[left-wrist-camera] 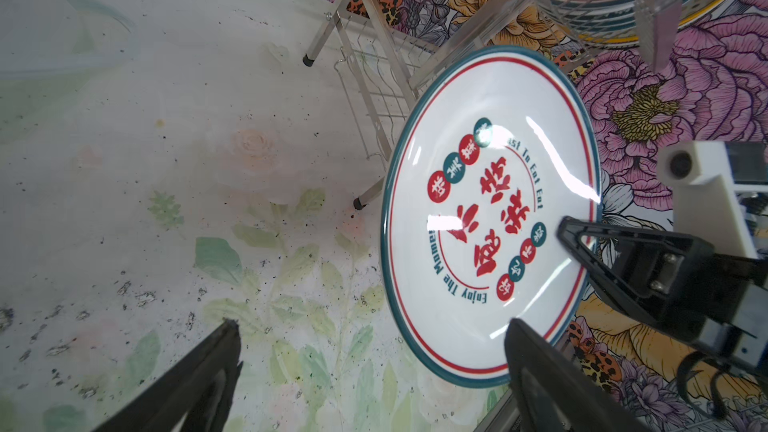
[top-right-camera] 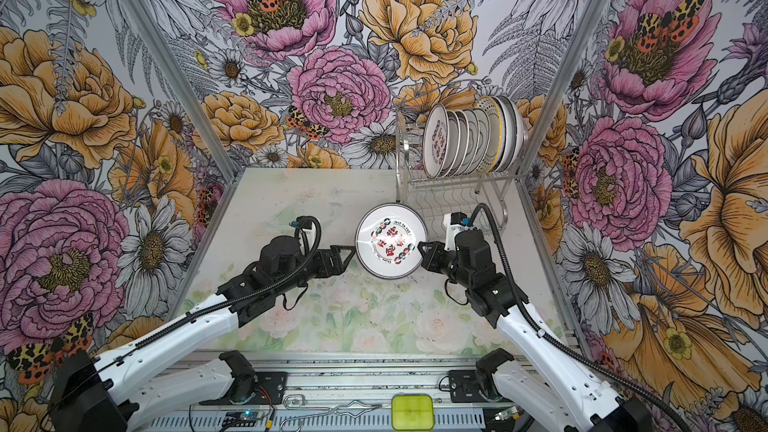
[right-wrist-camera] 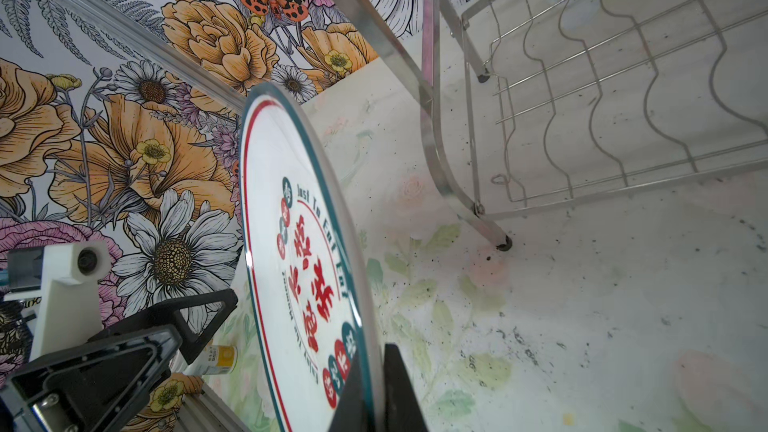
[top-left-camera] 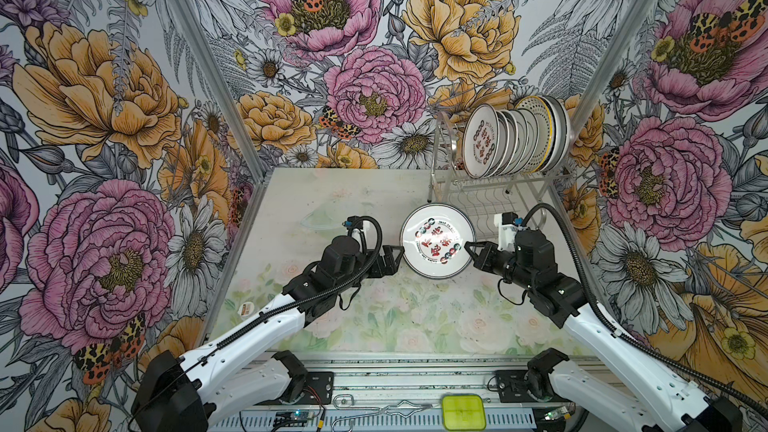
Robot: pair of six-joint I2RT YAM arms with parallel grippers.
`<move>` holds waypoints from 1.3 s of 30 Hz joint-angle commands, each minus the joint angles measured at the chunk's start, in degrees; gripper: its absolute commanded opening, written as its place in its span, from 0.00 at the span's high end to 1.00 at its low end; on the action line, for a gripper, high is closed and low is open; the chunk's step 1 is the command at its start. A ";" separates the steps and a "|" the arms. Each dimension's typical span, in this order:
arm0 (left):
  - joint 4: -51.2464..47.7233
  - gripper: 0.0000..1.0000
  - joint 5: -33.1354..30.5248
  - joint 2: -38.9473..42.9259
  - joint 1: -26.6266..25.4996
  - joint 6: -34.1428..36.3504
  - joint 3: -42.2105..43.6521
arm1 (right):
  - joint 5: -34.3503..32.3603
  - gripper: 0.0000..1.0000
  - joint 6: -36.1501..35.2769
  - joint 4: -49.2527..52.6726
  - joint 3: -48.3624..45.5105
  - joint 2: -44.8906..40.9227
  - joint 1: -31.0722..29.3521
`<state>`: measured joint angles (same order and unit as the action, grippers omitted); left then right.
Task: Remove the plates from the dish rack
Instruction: 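Bring the plate down toward the left gripper while the left gripper grasps its rim, then open the right gripper and pull it back while the left gripper holds the plate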
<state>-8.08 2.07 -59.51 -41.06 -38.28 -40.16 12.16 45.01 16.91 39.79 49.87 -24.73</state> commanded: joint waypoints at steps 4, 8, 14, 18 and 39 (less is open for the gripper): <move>4.37 0.02 4.08 -3.42 1.11 -0.80 0.06 | 4.53 1.00 3.30 -10.61 -0.88 1.71 -0.23; 6.75 0.04 6.08 -5.68 2.74 -1.05 0.39 | 6.98 1.00 5.67 -15.25 -2.55 3.19 -0.15; 12.62 0.13 11.08 -7.38 5.90 -2.74 1.73 | 9.62 1.00 7.67 -18.78 -3.93 5.44 -0.05; 15.66 0.22 13.18 -8.12 7.15 -3.37 2.12 | 10.37 1.00 8.66 -20.54 -5.08 6.04 -0.09; 16.78 0.81 17.37 -12.21 9.31 -3.55 1.42 | 13.73 1.00 9.01 -27.03 -4.81 14.34 -0.58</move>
<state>7.46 16.78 -71.77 -31.83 -42.04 -38.72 24.36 54.06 -5.61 34.02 63.57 -24.82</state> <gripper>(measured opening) 0.198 0.080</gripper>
